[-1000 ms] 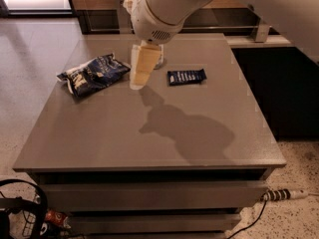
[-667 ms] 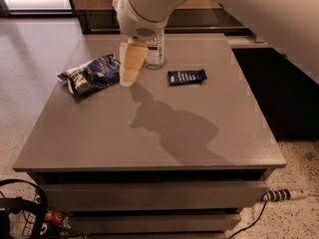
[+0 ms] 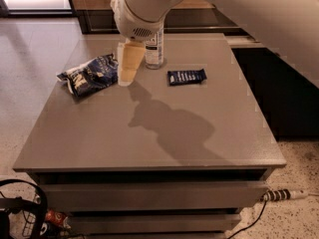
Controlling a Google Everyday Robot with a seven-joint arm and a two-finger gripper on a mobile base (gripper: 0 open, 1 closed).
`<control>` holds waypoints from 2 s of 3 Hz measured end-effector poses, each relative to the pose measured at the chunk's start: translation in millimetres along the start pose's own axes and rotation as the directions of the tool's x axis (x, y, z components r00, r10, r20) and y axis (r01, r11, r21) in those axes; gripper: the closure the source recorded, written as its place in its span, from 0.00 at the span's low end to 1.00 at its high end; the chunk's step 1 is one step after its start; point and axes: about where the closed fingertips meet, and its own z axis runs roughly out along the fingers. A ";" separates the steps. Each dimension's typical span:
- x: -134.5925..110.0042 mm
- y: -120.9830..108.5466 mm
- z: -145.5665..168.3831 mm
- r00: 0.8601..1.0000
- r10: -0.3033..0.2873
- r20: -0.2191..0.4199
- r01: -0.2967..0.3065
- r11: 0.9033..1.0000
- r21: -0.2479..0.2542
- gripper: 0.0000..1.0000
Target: Pick blue chip bag
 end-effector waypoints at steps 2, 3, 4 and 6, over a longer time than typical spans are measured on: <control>12.8 -45.4 93.3 0.999 -0.012 0.048 0.017 0.994 -0.105 0.00; 16.8 -58.3 130.6 0.998 -0.019 0.058 0.027 0.988 -0.152 0.00; 11.5 -57.4 158.9 0.997 -0.059 0.050 0.069 0.971 -0.228 0.00; -12.3 -24.2 181.8 0.987 -0.151 0.055 0.160 0.908 -0.388 0.00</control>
Offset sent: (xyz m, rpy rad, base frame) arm 0.1388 0.0673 -0.0801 -0.0156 0.1400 0.1269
